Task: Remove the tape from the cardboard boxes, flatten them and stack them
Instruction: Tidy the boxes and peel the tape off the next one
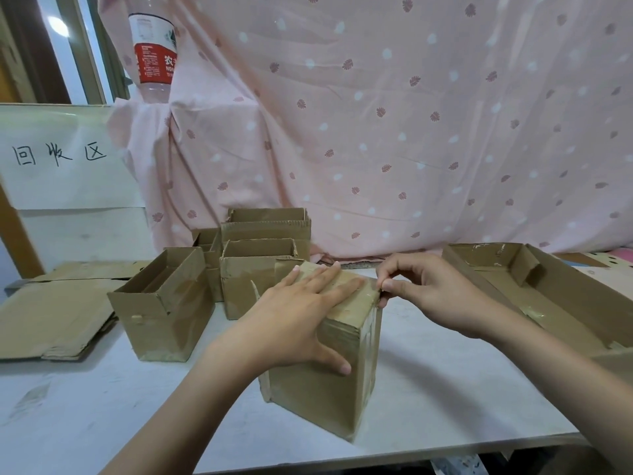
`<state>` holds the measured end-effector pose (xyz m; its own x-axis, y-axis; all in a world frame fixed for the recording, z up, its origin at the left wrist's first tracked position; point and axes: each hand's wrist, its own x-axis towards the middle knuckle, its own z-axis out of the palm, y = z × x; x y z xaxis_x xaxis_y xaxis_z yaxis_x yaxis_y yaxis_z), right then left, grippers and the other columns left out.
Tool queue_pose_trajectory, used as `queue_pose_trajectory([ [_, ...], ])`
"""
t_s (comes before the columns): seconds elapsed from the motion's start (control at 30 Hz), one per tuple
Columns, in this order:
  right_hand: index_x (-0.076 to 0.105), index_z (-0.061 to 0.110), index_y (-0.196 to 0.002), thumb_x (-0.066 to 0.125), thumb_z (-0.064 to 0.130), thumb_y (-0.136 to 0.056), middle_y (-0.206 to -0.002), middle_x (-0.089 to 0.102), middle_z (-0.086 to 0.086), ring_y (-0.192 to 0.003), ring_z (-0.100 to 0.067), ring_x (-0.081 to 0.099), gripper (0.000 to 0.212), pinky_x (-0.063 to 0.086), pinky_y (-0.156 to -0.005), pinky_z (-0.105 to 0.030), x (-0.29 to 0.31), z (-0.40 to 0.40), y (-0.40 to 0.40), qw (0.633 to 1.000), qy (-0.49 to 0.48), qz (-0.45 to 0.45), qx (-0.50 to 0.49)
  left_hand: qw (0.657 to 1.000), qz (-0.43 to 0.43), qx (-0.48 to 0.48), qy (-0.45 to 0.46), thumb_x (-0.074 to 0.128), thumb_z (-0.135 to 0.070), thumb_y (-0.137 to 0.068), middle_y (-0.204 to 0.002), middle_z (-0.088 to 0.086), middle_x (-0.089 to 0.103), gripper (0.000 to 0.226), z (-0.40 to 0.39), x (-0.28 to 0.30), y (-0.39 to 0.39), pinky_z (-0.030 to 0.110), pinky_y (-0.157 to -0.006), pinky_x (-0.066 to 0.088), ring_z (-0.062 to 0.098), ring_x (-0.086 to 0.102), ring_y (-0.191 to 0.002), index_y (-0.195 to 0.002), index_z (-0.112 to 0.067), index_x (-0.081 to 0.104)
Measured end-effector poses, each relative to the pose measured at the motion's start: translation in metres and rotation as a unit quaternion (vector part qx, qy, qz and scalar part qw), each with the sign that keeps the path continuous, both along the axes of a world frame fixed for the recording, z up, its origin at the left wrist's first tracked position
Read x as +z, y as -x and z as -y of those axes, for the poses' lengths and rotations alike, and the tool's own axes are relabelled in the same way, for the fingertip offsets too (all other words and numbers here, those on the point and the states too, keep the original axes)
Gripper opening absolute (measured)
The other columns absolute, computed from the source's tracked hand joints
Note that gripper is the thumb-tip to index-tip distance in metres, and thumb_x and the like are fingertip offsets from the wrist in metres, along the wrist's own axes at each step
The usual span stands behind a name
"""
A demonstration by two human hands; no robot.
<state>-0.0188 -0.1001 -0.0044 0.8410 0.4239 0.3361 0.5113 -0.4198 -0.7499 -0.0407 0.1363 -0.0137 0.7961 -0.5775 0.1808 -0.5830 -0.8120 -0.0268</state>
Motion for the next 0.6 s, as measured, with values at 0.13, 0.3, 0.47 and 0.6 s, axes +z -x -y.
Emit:
queue_pose_trajectory([
  [0.13, 0.062, 0.002, -0.090, 0.053, 0.001, -0.101, -0.089, 0.063, -0.004, -0.086, -0.019, 0.062, 0.014, 0.048, -0.090, -0.038, -0.004, 0.007, 0.000, 0.996, -0.047, -0.045, 0.061, 1.000, 0.000, -0.002, 0.003, 0.068, -0.076, -0.068, -0.165, -0.009, -0.014, 0.117, 0.001, 0.001, 0.001, 0.026, -0.115, -0.010, 0.007, -0.010, -0.151, -0.154, -0.048, -0.006],
  [0.3, 0.063, 0.026, -0.126, 0.065, 0.005, -0.095, -0.092, 0.066, 0.002, -0.089, -0.022, 0.062, 0.037, 0.054, -0.087, -0.032, 0.007, 0.001, 0.002, 0.999, 0.014, 0.014, 0.047, 1.000, -0.002, 0.001, 0.000, 0.067, -0.078, -0.068, -0.165, -0.008, -0.014, 0.119, 0.001, -0.001, -0.003, 0.030, -0.118, -0.011, 0.007, -0.011, -0.151, -0.155, -0.045, -0.007],
  [0.47, 0.077, 0.033, -0.100, 0.073, 0.013, -0.090, -0.091, 0.069, 0.012, -0.087, -0.011, 0.061, 0.023, 0.047, -0.078, -0.022, 0.014, -0.005, 0.005, 0.972, 0.174, 0.155, -0.009, 1.000, 0.000, 0.007, -0.003, 0.067, -0.078, -0.067, -0.166, -0.005, -0.011, 0.119, 0.005, -0.001, -0.004, 0.034, -0.123, -0.007, 0.008, -0.009, -0.151, -0.154, -0.046, -0.007],
  [0.6, 0.076, 0.022, -0.084, 0.073, 0.009, -0.089, -0.087, 0.070, 0.012, -0.086, -0.010, 0.063, 0.014, 0.049, -0.077, -0.026, 0.009, -0.006, 0.002, 0.974, 0.158, 0.163, -0.018, 1.000, -0.002, 0.011, -0.005, 0.068, -0.077, -0.067, -0.166, -0.004, -0.011, 0.119, 0.007, 0.000, -0.003, 0.037, -0.124, -0.005, 0.007, -0.008, -0.151, -0.154, -0.045, -0.007],
])
